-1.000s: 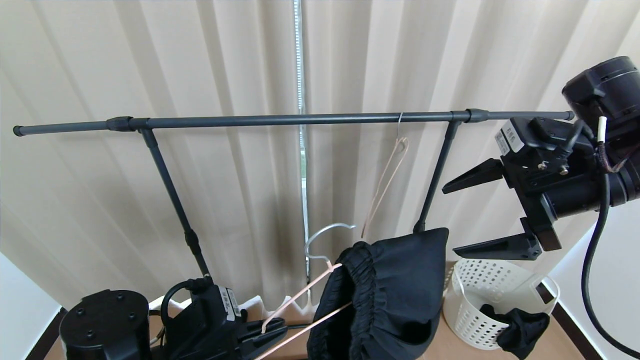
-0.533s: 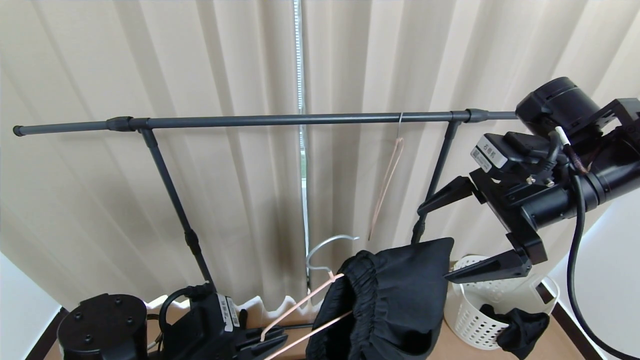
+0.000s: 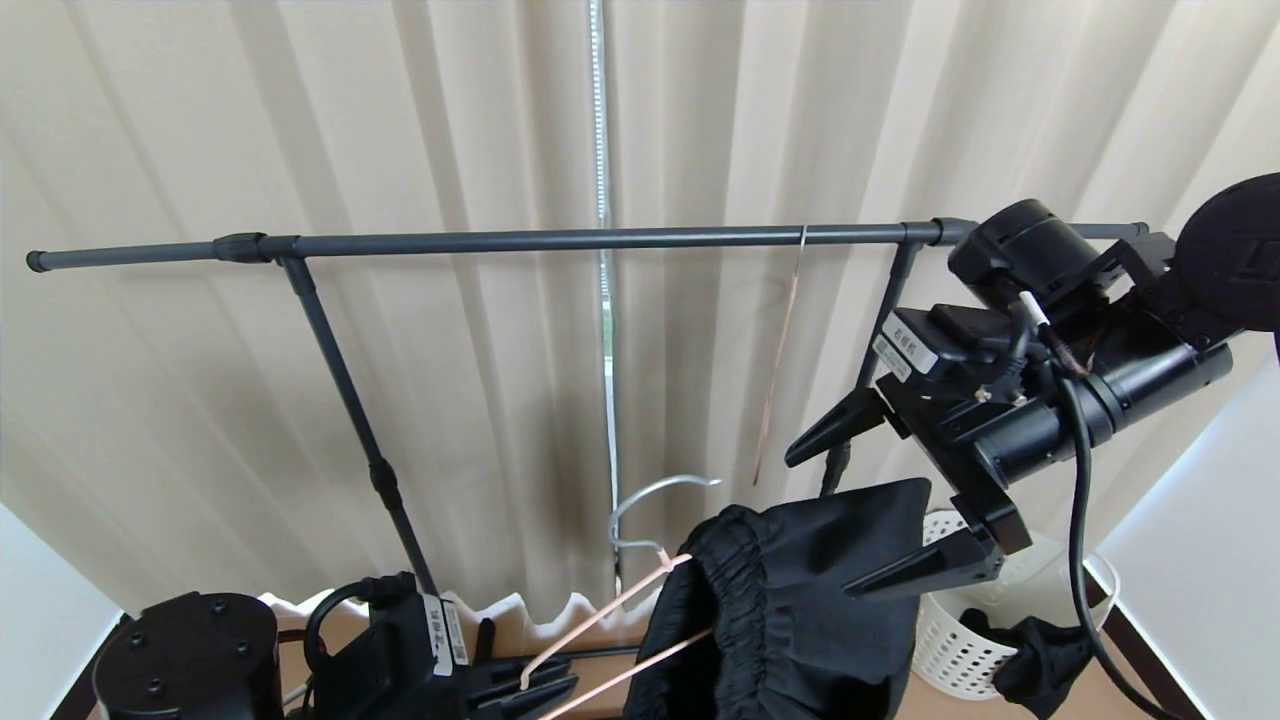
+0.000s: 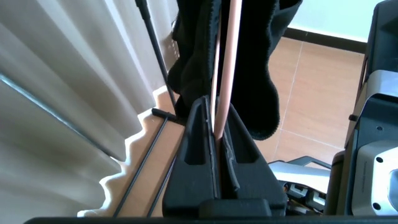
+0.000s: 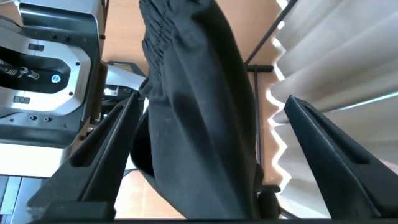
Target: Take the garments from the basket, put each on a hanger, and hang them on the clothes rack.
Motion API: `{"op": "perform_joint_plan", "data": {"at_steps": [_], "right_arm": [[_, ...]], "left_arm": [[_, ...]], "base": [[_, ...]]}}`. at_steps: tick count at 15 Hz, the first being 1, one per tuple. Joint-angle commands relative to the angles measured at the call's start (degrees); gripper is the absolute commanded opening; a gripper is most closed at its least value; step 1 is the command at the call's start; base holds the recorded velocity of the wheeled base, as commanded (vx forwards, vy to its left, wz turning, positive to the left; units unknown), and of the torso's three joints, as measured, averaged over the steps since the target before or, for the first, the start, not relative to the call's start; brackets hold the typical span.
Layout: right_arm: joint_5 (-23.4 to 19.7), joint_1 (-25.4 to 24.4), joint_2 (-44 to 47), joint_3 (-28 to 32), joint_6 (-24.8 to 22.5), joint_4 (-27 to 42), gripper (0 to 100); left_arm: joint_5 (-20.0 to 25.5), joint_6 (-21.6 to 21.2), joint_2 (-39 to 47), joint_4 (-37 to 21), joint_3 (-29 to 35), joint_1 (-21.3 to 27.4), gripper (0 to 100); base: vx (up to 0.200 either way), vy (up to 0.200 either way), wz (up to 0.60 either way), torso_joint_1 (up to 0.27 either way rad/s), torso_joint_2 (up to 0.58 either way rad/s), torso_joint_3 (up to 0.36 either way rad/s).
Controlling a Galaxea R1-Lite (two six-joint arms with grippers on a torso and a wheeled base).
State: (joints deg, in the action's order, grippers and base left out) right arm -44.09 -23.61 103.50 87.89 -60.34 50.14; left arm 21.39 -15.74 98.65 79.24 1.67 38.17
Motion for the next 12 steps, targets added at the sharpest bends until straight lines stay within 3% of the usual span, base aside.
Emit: {"op": "perform_joint_plan", "data": {"at_steps": [1,5,12], "right_arm": [[-0.1,-1.2,1.5,0.3,0.1,0.0,100],[-2.4,-3.0,3.0,0.3,0.5,0.0,100],[-2.5,-4.7,7.0,2.6,1.4,0.0,100]], "left_arm": [[0.1,0.0,0.0,0.2,-0.4,0.0,0],[0.1,-0.1,0.0,0.2,-0.4,0.1,0],[0.1,0.0,0.2,1.7,-0.6,0.1,0]], "base": [[0.000,0.000,0.00,0.000,0.00,0.000],[0.000,0.000,0.00,0.000,0.00,0.000],[0.000,0.000,0.00,0.000,0.00,0.000]]}}
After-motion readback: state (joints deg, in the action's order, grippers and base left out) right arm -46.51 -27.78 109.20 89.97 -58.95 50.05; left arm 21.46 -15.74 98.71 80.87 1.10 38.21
